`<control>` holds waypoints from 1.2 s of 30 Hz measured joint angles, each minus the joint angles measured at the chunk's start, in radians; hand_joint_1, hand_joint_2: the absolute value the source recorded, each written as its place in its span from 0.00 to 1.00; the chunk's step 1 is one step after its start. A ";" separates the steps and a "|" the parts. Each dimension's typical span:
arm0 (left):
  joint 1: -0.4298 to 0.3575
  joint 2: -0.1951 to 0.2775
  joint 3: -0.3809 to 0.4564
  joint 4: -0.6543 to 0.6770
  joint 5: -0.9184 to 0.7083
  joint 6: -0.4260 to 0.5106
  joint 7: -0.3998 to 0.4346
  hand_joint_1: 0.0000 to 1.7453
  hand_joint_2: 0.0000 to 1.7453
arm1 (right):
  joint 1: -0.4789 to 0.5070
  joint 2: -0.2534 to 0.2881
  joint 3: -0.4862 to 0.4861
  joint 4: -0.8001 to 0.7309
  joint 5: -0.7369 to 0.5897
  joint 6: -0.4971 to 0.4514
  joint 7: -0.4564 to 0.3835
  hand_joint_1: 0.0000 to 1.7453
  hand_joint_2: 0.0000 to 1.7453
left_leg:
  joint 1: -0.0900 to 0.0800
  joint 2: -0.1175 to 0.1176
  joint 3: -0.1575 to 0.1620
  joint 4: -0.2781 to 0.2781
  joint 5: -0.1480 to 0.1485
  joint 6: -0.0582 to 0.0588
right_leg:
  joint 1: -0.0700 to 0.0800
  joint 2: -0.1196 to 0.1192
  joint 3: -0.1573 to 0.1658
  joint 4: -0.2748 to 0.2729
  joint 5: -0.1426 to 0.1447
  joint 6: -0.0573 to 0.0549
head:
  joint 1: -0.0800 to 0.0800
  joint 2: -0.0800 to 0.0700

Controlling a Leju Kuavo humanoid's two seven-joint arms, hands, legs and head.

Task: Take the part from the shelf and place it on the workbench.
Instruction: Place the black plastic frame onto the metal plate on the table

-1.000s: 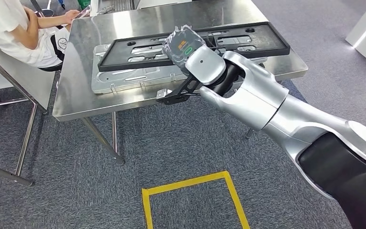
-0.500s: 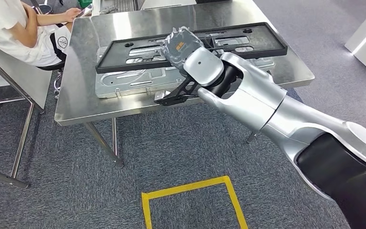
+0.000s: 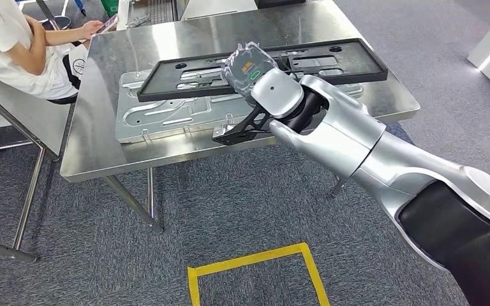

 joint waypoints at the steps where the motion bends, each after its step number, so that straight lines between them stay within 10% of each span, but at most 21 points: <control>1: -0.004 0.001 0.000 0.000 0.000 0.000 0.000 0.00 1.00 | 0.002 0.000 0.000 0.001 0.000 0.000 -0.001 1.00 1.00 | 0.000 0.000 -0.038 0.063 -0.015 -0.002 | 0.001 0.000 0.006 0.000 -0.005 -0.001 | 0.000 0.000; 3: -0.010 0.003 0.000 0.000 0.000 0.000 0.002 0.00 1.00 | 0.005 0.002 0.000 0.003 0.000 -0.001 -0.003 1.00 1.00 | 0.000 0.000 -0.077 0.102 0.009 0.000 | 0.003 0.000 0.021 0.000 -0.016 -0.001 | 0.000 0.000; 7: -0.005 0.004 0.000 0.000 -0.001 0.001 0.011 0.00 1.00 | 0.006 0.008 0.000 0.011 0.000 -0.005 -0.004 1.00 1.00 | -0.009 0.000 -0.012 -0.107 0.158 0.030 | 0.008 0.005 0.052 -0.006 -0.034 0.003 | 0.001 0.000; 12: -0.003 0.004 0.000 0.000 -0.001 0.001 0.014 0.00 1.00 | 0.005 0.012 0.000 0.021 -0.001 -0.011 -0.006 1.00 1.00 | -0.010 0.004 0.034 -0.197 0.149 0.053 | 0.010 0.001 0.048 -0.015 -0.037 0.024 | 0.001 0.000; 17: 0.000 0.001 0.000 0.000 -0.006 0.001 0.016 0.00 1.00 | 0.011 0.013 0.000 0.032 -0.002 -0.017 -0.008 1.00 1.00 | -0.004 0.006 0.067 -0.221 0.133 0.060 | 0.007 -0.001 -0.096 0.226 -0.108 0.038 | 0.002 0.000; 19: 0.001 0.001 0.000 0.000 -0.006 0.001 0.016 0.00 1.00 | 0.015 0.013 0.000 0.037 -0.002 -0.018 -0.010 1.00 1.00 | -0.003 0.003 0.081 -0.213 0.116 0.059 | 0.005 -0.002 -0.114 0.211 -0.055 0.041 | 0.002 0.000; 22: 0.004 0.000 0.000 0.000 -0.008 0.002 0.018 0.00 1.00 | 0.015 0.012 0.000 0.046 -0.003 -0.021 -0.011 1.00 1.00 | -0.004 -0.001 0.097 -0.194 0.084 0.047 | 0.005 -0.005 -0.056 0.047 0.048 0.036 | 0.003 0.000; 28: 0.002 0.001 -0.001 0.001 -0.010 0.010 0.020 0.00 1.00 | 0.014 0.014 0.000 0.057 -0.009 -0.026 -0.016 1.00 1.00 | -0.005 0.003 0.084 -0.152 0.046 0.017 | 0.005 -0.003 -0.014 -0.010 0.017 0.007 | 0.004 0.000; 32: -0.008 0.004 0.000 0.001 -0.009 0.009 0.015 0.00 1.00 | 0.015 0.016 0.000 0.060 -0.011 -0.026 -0.017 1.00 1.00 | 0.000 0.002 -0.052 0.082 -0.014 -0.004 | 0.001 -0.003 0.016 -0.015 -0.003 -0.002 | 0.004 0.000; 34: -0.012 0.006 0.000 0.001 -0.007 0.007 0.012 0.00 1.00 | 0.018 0.018 0.000 0.062 -0.011 -0.026 -0.013 1.00 1.00 | 0.000 0.002 -0.074 0.079 0.035 -0.005 | 0.000 -0.002 0.033 -0.014 -0.017 0.000 | 0.004 0.000; 36: -0.009 0.006 0.000 0.001 -0.007 0.004 0.012 0.00 1.00 | 0.019 0.022 0.000 0.064 -0.011 -0.026 -0.005 1.00 1.00 | 0.001 0.002 -0.041 -0.035 0.126 0.000 | -0.001 0.000 0.053 -0.015 -0.030 0.005 | 0.004 0.000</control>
